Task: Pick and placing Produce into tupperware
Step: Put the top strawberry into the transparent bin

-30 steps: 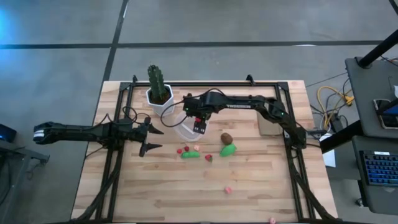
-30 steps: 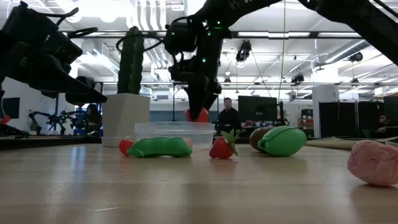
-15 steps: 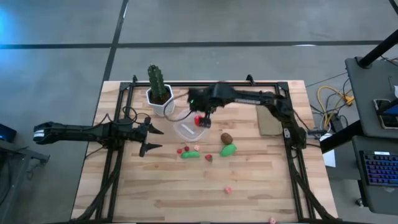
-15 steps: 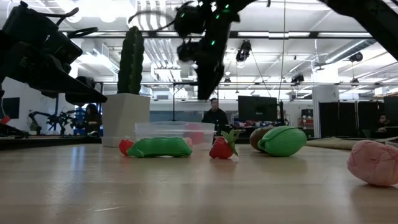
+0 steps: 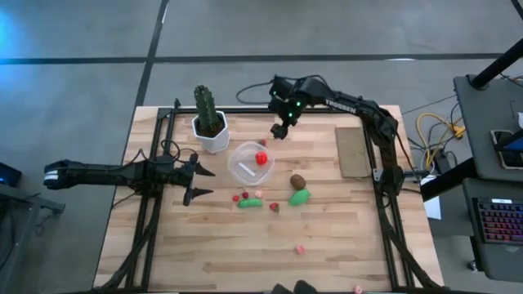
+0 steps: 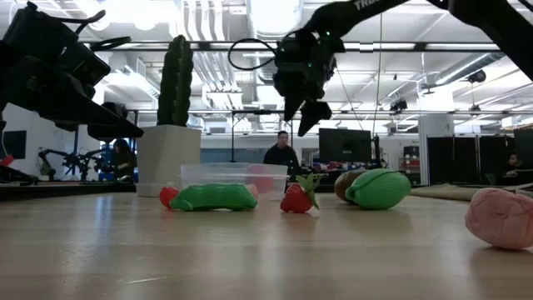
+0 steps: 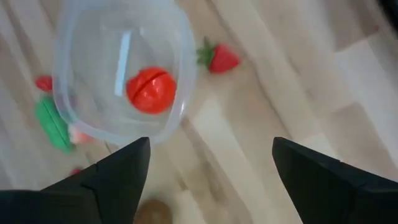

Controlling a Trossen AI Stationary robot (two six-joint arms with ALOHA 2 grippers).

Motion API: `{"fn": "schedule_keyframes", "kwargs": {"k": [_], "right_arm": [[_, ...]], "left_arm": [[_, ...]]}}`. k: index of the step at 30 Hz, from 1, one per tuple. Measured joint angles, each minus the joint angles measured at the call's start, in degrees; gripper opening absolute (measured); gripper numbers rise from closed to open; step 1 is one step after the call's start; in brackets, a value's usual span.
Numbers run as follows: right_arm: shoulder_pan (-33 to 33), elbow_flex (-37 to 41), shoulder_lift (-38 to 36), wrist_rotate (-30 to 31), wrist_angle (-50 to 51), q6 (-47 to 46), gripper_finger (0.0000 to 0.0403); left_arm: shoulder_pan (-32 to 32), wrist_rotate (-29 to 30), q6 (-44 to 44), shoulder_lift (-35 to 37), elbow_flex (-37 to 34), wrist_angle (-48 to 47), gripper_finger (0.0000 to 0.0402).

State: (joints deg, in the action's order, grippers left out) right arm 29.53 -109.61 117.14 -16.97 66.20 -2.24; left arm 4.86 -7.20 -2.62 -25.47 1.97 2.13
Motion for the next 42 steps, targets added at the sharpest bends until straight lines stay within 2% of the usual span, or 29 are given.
{"fn": "schedule_keyframes", "kwargs": {"k": [2, 4, 6, 8, 13, 15, 20, 24, 30, 33, 35, 39, 42], "right_arm": [[-0.2, -0.4, 0.5, 0.2, 1.8, -4.6, 0.0329], [1.1, -0.4, 1.2, -3.9, 1.9, -10.8, 0.0329], [2.2, -0.1, 1.9, -7.5, 0.1, -11.9, 0.0329], [2.5, -0.3, 1.9, -7.0, 0.4, -7.6, 0.0329], [0.8, -1.2, 1.4, 2.2, 6.4, 5.8, 0.0327], [0.8, -1.3, 1.4, 4.4, 7.6, 6.8, 0.0327], [1.3, -0.9, 1.3, 4.7, 7.2, 8.4, 0.0327], [1.2, 0.0, 1.3, 6.7, 6.0, 15.7, 0.0327], [1.3, 1.3, 1.8, 15.2, 2.9, 28.0, 0.0327], [0.9, 1.4, 2.9, 14.3, 1.3, 30.6, 0.0327], [0.3, 1.5, 3.7, 11.6, 0.2, 28.8, 0.0327], [-1.0, 1.4, 4.9, 6.9, -2.5, 12.4, 0.0327], [-0.7, 0.7, 6.2, 5.9, -2.6, -2.2, 0.0327]], "left_arm": [[0.0, 0.0, 0.0, 0.0, 0.0, 0.0, 0.0283], [0.0, 0.0, 0.0, 0.0, 0.0, 0.0, 0.0283], [0.0, 0.0, 0.0, 0.0, 0.0, 0.0, 0.0283], [0.0, 0.1, 1.1, 0.0, 0.0, 0.6, 0.0283], [0.0, 1.7, 9.0, 0.0, 0.0, 6.4, 0.0283], [0.0, 1.7, 9.2, 0.0, 0.0, 8.6, 0.0283], [0.0, 1.7, 9.1, 0.0, 0.0, 11.3, 0.0283], [0.0, 1.4, 9.0, 0.0, 0.0, 11.3, 0.0283], [0.0, 0.9, 8.5, 0.0, 0.0, 11.8, 0.0283], [0.0, 0.9, -2.3, 0.0, 0.0, 15.0, 0.0283], [0.0, 1.2, -17.2, 0.0, 0.0, 16.8, 0.0283], [0.1, 1.7, -54.4, 0.0, 0.0, 21.6, 0.0283], [0.1, 1.7, -69.5, 0.0, 0.0, 24.1, 0.0283]]}}
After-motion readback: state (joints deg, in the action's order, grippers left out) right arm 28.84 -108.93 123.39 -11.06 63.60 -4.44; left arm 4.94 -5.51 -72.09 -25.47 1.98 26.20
